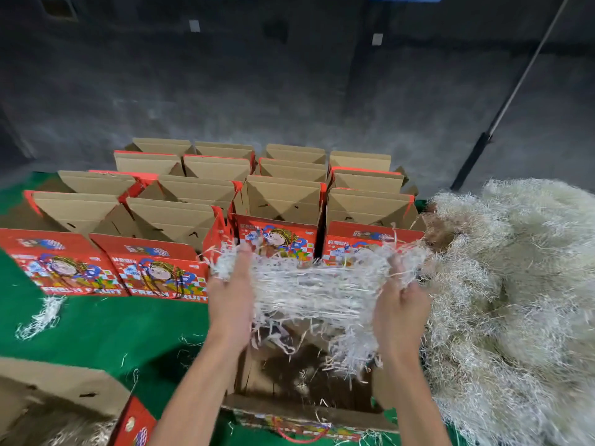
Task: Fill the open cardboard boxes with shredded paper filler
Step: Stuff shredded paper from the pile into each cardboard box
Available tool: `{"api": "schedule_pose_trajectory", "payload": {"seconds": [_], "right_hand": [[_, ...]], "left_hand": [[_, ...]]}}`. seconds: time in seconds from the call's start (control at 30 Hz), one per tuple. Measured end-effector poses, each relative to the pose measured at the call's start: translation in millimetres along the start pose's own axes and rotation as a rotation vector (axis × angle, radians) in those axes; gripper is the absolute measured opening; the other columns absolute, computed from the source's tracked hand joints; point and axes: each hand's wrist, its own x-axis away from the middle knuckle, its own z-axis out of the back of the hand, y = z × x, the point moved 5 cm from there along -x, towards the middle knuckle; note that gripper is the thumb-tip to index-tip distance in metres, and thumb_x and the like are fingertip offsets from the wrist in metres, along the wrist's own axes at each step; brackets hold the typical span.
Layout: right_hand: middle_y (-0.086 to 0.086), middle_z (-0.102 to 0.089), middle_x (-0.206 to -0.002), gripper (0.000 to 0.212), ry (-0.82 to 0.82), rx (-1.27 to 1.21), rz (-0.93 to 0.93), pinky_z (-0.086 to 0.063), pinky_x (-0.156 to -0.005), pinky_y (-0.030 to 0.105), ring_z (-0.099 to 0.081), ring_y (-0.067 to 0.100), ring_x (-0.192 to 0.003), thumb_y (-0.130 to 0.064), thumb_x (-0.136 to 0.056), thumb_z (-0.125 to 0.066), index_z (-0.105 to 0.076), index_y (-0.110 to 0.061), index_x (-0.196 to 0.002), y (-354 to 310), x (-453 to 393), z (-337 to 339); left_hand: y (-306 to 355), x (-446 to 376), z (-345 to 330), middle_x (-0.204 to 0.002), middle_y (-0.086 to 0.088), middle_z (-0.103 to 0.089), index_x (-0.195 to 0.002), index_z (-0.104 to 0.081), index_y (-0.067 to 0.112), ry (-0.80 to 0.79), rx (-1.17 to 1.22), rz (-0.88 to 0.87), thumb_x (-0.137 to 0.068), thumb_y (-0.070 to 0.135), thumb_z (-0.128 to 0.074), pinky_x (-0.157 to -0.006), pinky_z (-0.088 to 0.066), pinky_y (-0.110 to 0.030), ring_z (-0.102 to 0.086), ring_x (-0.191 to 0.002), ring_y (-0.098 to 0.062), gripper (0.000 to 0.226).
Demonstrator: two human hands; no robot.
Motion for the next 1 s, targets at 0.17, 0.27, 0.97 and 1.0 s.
{"api": "schedule_pose_trajectory", "payload": {"seconds": [0.17, 0.27, 0.97, 1.0], "right_hand": [[-0.006, -0.039, -0.051, 0.042, -0.156, -0.125, -0.048, -0.025, -0.038, 0.018, -0.031, 0.003, -0.039, -0.035, -0.105, -0.046, -0.044, -0.016, -0.067, -12, -1, 3], [-0.024, -0.056, -0.067, 0.043, -0.281, -0.099, -0.158, -0.040, -0.062, 0.015, -0.050, -0.009, -0.048, -0.069, -0.088, -0.037, -0.061, -0.036, -0.103, -24, 3, -7], [0.005, -0.037, -0.153, 0.080, -0.752, -0.546, -0.420, -0.042, -0.110, 0.042, -0.053, 0.010, -0.131, -0.056, -0.092, -0.061, -0.017, -0.035, -0.155, -79, -5, -42], [-0.003, -0.044, -0.145, 0.076, -0.682, -0.499, -0.377, -0.054, -0.096, 0.037, -0.064, 0.003, -0.113, -0.058, -0.091, -0.061, -0.021, -0.037, -0.152, -75, -9, -34]], "left_hand": [[-10, -2, 4, -0.123, -0.004, -0.063, -0.144, -0.035, 0.026, -0.079, -0.273, 0.002, -0.050, 0.104, -0.045, -0.102, -0.046, -0.047, -0.061, -0.114, -0.022, 0.122], [-33, 4, -6, -0.157, 0.000, -0.035, -0.153, -0.024, 0.037, -0.271, -0.481, 0.101, -0.048, 0.108, -0.033, -0.109, -0.040, -0.053, -0.053, -0.130, -0.025, 0.127], [-45, 38, -51, -0.091, 0.017, -0.069, -0.116, -0.059, 0.031, -0.447, -0.533, -0.179, -0.095, 0.021, -0.061, -0.080, -0.058, -0.034, -0.065, -0.080, 0.000, 0.023], [-40, 36, -48, -0.097, 0.026, -0.066, -0.127, -0.054, 0.031, -0.446, -0.440, -0.163, -0.096, 0.015, -0.056, -0.084, -0.056, -0.024, -0.065, -0.087, 0.004, 0.035]]}}
